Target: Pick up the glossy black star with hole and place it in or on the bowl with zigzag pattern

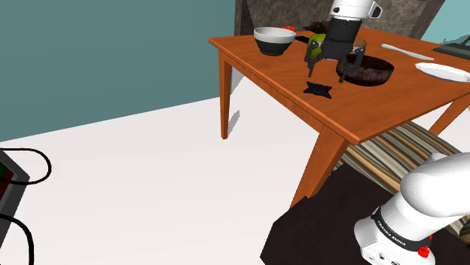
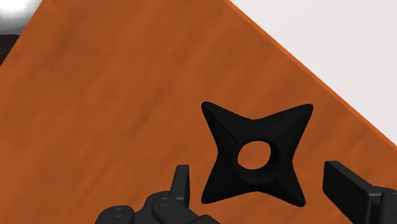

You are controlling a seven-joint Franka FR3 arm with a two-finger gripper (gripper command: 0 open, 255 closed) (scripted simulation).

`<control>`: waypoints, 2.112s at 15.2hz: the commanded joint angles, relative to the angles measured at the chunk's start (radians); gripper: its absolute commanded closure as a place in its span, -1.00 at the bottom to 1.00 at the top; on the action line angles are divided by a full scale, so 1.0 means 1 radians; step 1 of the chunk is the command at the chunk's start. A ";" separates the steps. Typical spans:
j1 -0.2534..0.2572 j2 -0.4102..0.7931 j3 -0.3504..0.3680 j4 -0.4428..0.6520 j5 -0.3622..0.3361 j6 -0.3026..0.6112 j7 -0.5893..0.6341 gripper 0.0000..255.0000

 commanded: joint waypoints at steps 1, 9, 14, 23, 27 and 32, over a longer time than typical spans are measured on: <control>-0.005 -0.018 0.036 -0.032 -0.007 0.047 0.066 -1.00; -0.001 -0.029 0.044 -0.128 0.001 0.133 0.063 -1.00; -0.001 -0.028 0.044 -0.128 0.001 0.133 0.063 -1.00; -0.001 -0.028 0.044 -0.128 0.001 0.133 0.063 1.00; -0.002 -0.027 0.041 -0.100 -0.001 0.107 0.063 1.00; -0.005 -0.018 0.035 -0.026 -0.007 0.042 0.066 1.00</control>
